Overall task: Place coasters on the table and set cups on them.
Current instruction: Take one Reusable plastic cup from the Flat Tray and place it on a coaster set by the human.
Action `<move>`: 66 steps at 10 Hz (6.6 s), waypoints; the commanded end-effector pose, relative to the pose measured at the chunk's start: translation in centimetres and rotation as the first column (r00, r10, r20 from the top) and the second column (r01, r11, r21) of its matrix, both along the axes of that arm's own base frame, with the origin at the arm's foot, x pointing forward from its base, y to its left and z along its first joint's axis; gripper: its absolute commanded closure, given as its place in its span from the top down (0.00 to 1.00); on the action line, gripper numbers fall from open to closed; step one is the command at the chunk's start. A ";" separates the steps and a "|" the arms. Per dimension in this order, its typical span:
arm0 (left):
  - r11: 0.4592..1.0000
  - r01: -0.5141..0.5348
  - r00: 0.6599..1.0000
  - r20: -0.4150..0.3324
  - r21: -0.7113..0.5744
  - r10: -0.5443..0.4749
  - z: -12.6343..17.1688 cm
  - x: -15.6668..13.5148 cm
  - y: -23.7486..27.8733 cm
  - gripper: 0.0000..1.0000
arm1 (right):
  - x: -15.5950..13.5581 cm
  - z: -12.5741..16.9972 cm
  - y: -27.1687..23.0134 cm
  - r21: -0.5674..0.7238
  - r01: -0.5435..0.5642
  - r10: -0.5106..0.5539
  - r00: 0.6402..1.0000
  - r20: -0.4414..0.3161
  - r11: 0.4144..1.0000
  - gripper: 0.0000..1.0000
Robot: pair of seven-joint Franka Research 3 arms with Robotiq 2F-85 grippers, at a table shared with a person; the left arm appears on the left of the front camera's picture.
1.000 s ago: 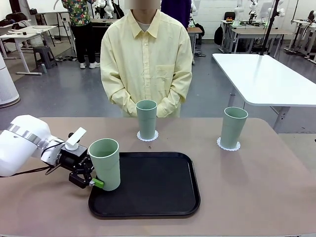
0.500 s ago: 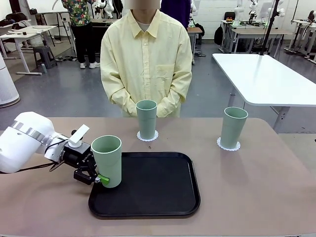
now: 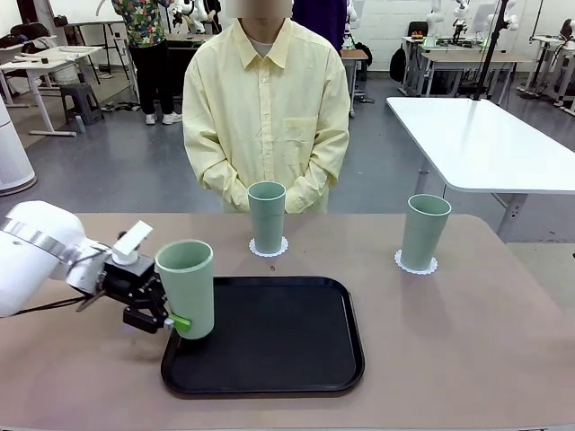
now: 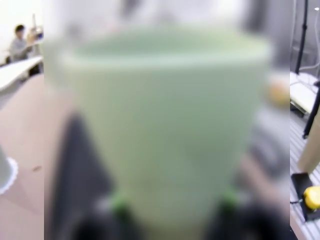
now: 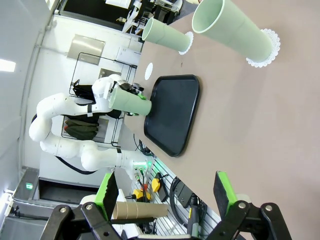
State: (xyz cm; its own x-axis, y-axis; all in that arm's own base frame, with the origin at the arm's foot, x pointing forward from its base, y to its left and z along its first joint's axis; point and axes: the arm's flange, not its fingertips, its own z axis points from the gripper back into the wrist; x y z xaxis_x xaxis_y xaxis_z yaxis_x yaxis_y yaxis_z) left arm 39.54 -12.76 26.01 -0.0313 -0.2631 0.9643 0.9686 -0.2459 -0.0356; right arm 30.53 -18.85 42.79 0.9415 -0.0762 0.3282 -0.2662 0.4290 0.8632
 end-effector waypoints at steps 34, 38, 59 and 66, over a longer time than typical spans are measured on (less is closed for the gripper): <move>0.969 -0.246 0.966 0.086 0.032 0.243 5.6 15.9 23.4 0.81 | -0.2 0.0 0.0 0.013 0.002 -0.002 1.000 -0.001 1.000 1.00; 0.970 -0.237 0.971 0.053 0.044 0.235 2.2 15.9 22.4 0.81 | -0.2 0.0 0.0 0.013 0.002 -0.002 1.000 -0.001 1.000 1.00; 0.987 -0.163 0.985 0.059 -0.009 0.163 -3.0 13.5 20.9 0.81 | -0.2 0.0 0.0 0.013 0.002 -0.002 1.000 -0.001 1.000 1.00; 0.990 -0.139 0.989 0.046 -0.008 0.140 -4.0 13.8 21.0 0.81 | -0.2 0.0 0.0 0.013 0.002 -0.002 1.000 -0.001 1.000 1.00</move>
State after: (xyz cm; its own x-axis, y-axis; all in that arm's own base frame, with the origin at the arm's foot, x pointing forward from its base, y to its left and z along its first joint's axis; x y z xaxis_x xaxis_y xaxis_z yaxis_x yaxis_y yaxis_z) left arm 53.15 8.05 22.04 -0.0107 -0.2702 0.9628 0.9978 -0.0652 -0.0072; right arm 30.51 -18.87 42.78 0.9416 -0.0769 0.3279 -0.2656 0.4290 0.8634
